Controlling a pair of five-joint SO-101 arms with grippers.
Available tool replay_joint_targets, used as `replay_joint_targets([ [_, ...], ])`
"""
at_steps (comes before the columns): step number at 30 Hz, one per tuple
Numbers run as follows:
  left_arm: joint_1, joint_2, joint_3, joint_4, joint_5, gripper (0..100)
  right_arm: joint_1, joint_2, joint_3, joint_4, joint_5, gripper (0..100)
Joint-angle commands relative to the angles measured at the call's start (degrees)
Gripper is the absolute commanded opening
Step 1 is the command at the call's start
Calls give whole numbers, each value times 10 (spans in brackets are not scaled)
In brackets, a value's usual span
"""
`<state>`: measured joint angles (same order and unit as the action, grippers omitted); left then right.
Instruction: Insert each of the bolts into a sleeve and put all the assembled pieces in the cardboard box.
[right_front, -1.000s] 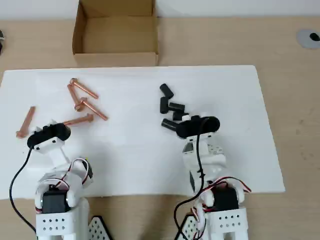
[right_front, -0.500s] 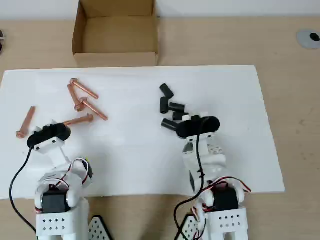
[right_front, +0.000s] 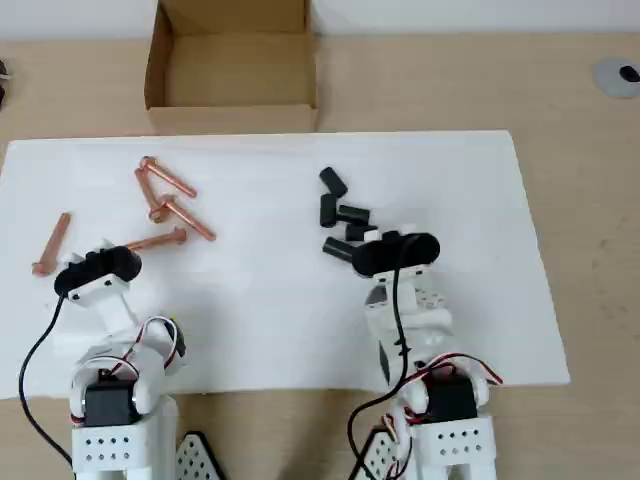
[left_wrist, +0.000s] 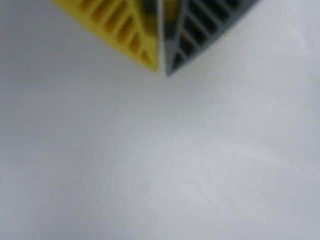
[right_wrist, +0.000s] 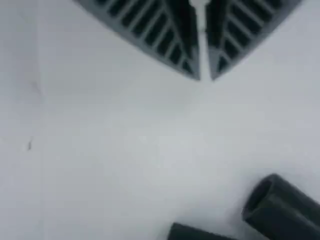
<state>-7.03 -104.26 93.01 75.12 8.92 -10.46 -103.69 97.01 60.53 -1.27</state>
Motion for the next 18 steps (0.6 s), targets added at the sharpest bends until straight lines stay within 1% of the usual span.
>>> replay_joint_targets([
  [1, 4, -4, -25, -7, -1, 12, 7, -63, -3, 1, 5, 12],
  [18, 4, -4, -24, -8, -1, 12, 1, -63, -3, -11, 6, 14],
])
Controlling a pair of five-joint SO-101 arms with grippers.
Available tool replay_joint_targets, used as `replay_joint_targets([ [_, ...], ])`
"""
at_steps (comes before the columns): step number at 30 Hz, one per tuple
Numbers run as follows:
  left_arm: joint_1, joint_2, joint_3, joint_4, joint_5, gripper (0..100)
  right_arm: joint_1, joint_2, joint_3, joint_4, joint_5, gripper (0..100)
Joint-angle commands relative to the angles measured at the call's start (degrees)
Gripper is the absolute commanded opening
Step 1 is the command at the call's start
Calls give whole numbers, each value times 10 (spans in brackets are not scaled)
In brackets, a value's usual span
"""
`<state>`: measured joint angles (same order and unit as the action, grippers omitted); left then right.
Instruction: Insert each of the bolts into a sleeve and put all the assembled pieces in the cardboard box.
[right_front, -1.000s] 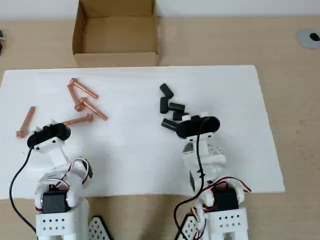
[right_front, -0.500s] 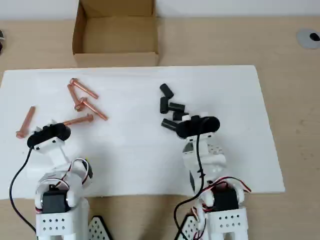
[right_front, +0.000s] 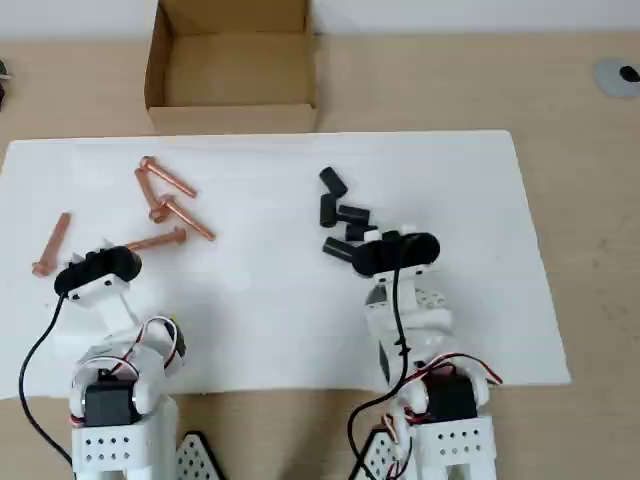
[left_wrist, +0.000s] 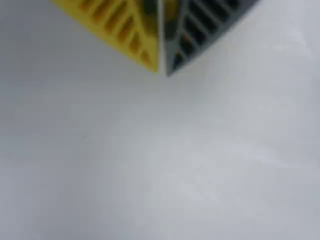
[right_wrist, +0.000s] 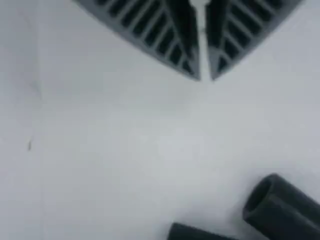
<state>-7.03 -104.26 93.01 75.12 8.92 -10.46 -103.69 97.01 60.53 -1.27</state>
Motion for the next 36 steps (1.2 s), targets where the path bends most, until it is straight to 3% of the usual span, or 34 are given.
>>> replay_joint_targets([
  [1, 4, -4, -24, -9, 0, 12, 2, -63, -3, -17, 6, 14],
  [7, -2, -4, -25, -13, -11, 14, -8, -62, -11, -40, 66, 14],
  [10, -11, -3, -29, -34, -59, 14, -15, -52, -47, 11, 82, 15],
  [12, -31, -3, -48, -44, -44, 19, -8, -29, -76, 29, 85, 15],
  [17, -61, -1, -133, -42, -2, 120, 29, 120, -174, 11, 116, 15],
  [21, -65, 51, -216, -41, 16, 145, 47, 320, -388, 33, 121, 15],
  [25, -73, 211, -351, -26, 13, 147, 44, 543, -651, 134, 122, 15],
  [28, -72, 393, -522, 31, -16, 144, 30, 665, -851, 224, 123, 15],
  [32, -76, 633, -775, 144, -18, 143, 29, 764, -1080, 337, 150, 15],
  [36, -76, 777, -947, 215, 28, 143, 13, 832, -1208, 418, 160, 15],
])
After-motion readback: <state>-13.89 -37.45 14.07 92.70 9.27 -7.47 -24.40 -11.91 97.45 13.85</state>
